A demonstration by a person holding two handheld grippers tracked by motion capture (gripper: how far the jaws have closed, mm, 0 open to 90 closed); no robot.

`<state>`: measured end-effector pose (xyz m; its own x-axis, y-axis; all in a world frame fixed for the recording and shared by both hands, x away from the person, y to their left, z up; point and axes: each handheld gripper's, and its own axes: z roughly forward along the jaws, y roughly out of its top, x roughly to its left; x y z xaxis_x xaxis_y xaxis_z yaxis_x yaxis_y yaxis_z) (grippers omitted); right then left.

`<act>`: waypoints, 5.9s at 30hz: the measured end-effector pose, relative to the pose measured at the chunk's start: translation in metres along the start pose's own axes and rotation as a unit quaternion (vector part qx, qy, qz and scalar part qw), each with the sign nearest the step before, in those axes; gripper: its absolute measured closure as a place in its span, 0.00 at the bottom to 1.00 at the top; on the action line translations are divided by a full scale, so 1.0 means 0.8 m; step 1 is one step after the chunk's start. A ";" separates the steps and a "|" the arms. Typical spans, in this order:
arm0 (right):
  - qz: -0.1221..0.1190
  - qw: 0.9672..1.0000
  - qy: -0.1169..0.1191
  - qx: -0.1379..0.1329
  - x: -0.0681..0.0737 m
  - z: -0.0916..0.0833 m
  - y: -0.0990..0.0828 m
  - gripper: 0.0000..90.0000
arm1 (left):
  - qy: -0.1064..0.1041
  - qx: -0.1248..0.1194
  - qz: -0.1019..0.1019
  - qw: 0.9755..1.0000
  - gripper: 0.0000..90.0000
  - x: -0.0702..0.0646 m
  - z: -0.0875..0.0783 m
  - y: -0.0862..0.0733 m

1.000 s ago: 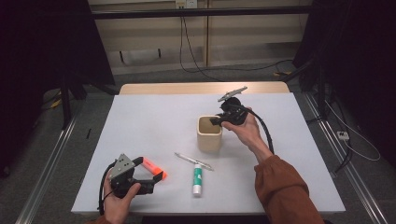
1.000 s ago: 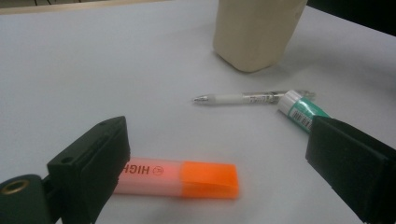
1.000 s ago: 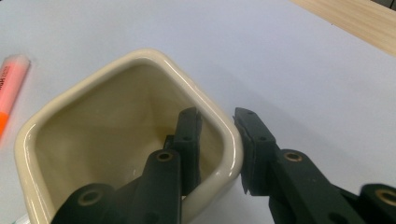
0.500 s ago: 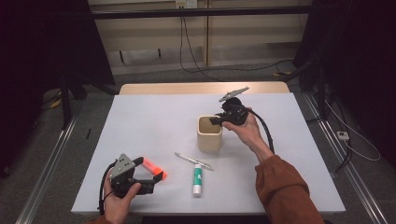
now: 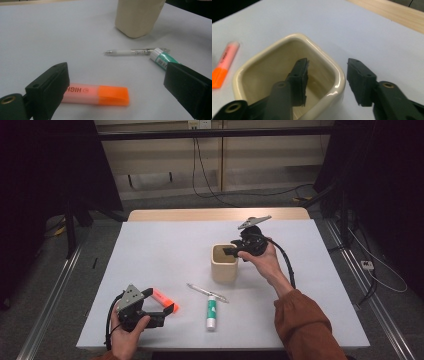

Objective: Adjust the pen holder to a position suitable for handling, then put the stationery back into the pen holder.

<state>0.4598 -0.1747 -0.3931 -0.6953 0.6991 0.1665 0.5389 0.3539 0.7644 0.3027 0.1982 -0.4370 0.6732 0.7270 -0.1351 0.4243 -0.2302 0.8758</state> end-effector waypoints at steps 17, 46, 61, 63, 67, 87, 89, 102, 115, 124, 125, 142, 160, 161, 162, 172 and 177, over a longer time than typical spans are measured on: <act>0.019 0.996 -0.043 -0.082 0.000 -0.049 -0.016 0.21 | 0.002 -0.002 0.002 1.000 0.07 -0.001 -0.001 0.000; 0.032 0.986 -0.119 -0.110 0.022 -0.092 -0.106 0.08 | 0.007 -0.008 0.000 1.000 0.08 0.003 -0.001 0.001; 0.044 0.982 -0.125 -0.132 0.035 -0.113 -0.156 0.09 | 0.003 -0.009 0.013 1.000 0.08 0.000 -0.003 0.002; 0.049 0.982 -0.125 -0.135 0.036 -0.116 -0.160 0.09 | 0.005 -0.011 0.014 1.000 0.08 0.000 -0.004 0.002; 0.054 0.979 -0.137 -0.142 0.039 -0.120 -0.168 0.11 | 0.005 -0.015 0.012 1.000 0.08 0.001 -0.005 0.003; 0.055 0.974 -0.160 -0.150 0.056 -0.149 -0.218 0.09 | -0.011 -0.016 0.026 0.999 0.10 0.006 -0.014 0.018; 0.055 0.974 -0.160 -0.153 0.058 -0.152 -0.225 0.09 | -0.004 -0.012 0.028 1.000 0.09 0.007 -0.014 0.021; 0.044 0.973 -0.155 -0.164 0.066 -0.161 -0.243 0.08 | -0.006 0.019 0.054 0.998 0.08 0.023 -0.012 0.047; 0.039 0.976 -0.140 -0.162 0.066 -0.157 -0.239 0.07 | 0.004 0.068 0.015 0.998 0.38 0.061 0.005 0.071; 0.037 0.977 -0.137 -0.159 0.066 -0.154 -0.238 0.07 | 0.014 0.105 0.001 0.994 0.77 0.083 0.029 0.063; 0.037 0.977 -0.136 -0.160 0.066 -0.154 -0.237 0.07 | 0.013 0.111 0.009 0.994 0.84 0.084 0.031 0.062; 0.036 0.979 -0.130 -0.152 0.066 -0.155 -0.238 0.06 | 0.027 0.156 0.010 0.987 1.00 0.100 0.055 0.044; 0.031 0.980 -0.128 -0.149 0.067 -0.155 -0.239 0.06 | 0.033 0.187 0.012 0.982 1.00 0.106 0.059 0.032; 0.031 0.980 -0.128 -0.149 0.067 -0.155 -0.239 0.06 | 0.031 0.188 0.014 0.981 1.00 0.107 0.058 0.032; 0.031 0.980 -0.127 -0.149 0.067 -0.155 -0.239 0.06 | 0.031 0.189 0.012 0.981 1.00 0.107 0.056 0.031; 0.029 0.980 -0.127 -0.149 0.068 -0.155 -0.239 0.06 | 0.021 0.191 0.003 0.981 1.00 0.109 0.037 0.023; 0.028 0.980 -0.126 -0.149 0.068 -0.155 -0.239 0.06 | 0.015 0.202 0.009 0.979 1.00 0.104 0.034 0.021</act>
<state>0.2601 -0.2814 -0.4526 -0.5077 0.8575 0.0833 0.3844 0.1390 0.9126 0.3825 0.2369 -0.4461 0.6665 0.7384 -0.1022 0.6217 -0.4749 0.6229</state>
